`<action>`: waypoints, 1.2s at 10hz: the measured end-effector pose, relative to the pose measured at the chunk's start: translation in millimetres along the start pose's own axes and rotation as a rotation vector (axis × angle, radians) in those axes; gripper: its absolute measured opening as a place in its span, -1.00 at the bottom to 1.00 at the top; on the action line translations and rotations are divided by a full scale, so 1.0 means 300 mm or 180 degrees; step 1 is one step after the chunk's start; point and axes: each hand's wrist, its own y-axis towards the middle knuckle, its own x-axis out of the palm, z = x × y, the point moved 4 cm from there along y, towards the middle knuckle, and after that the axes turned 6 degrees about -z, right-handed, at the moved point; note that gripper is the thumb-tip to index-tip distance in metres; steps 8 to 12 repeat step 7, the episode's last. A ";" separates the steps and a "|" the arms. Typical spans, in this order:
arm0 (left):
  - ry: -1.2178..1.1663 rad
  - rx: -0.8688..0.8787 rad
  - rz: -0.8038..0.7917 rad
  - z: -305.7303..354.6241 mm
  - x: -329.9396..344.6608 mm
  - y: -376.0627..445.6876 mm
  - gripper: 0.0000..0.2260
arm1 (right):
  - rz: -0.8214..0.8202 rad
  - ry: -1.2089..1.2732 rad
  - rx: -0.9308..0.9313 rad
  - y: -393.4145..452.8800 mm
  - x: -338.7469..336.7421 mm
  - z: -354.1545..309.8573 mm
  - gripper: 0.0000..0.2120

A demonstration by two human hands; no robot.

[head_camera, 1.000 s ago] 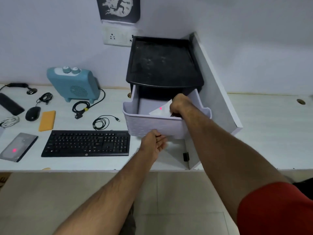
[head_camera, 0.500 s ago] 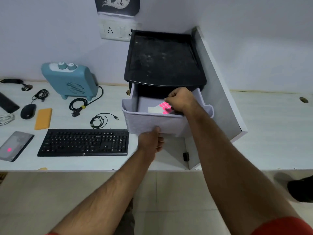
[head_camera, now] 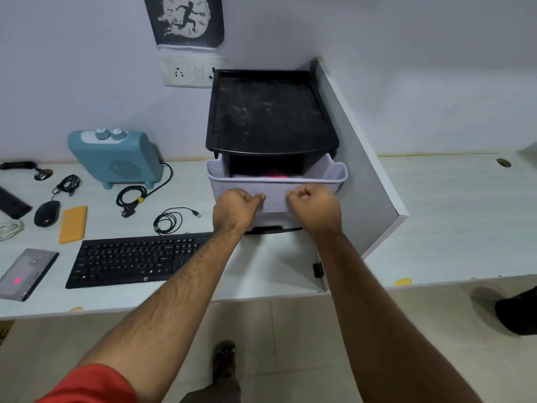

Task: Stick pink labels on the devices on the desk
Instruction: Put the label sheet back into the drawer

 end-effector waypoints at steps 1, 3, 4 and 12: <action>0.0084 0.0270 -0.0157 0.012 -0.006 0.061 -0.57 | -0.0638 0.0086 0.0389 0.058 0.093 0.036 -0.78; -0.0061 0.0730 -0.0602 0.001 0.007 0.240 -0.63 | -0.0511 0.0326 0.0800 0.177 0.167 -0.026 -0.46; -0.0246 0.0958 -0.0822 0.003 0.011 0.299 -0.70 | -0.0547 0.0382 0.0854 0.225 0.187 -0.032 -0.48; -0.0325 0.1038 -0.0897 -0.072 -0.049 0.232 -0.88 | -0.0272 0.1051 0.0937 0.122 0.221 -0.059 -0.69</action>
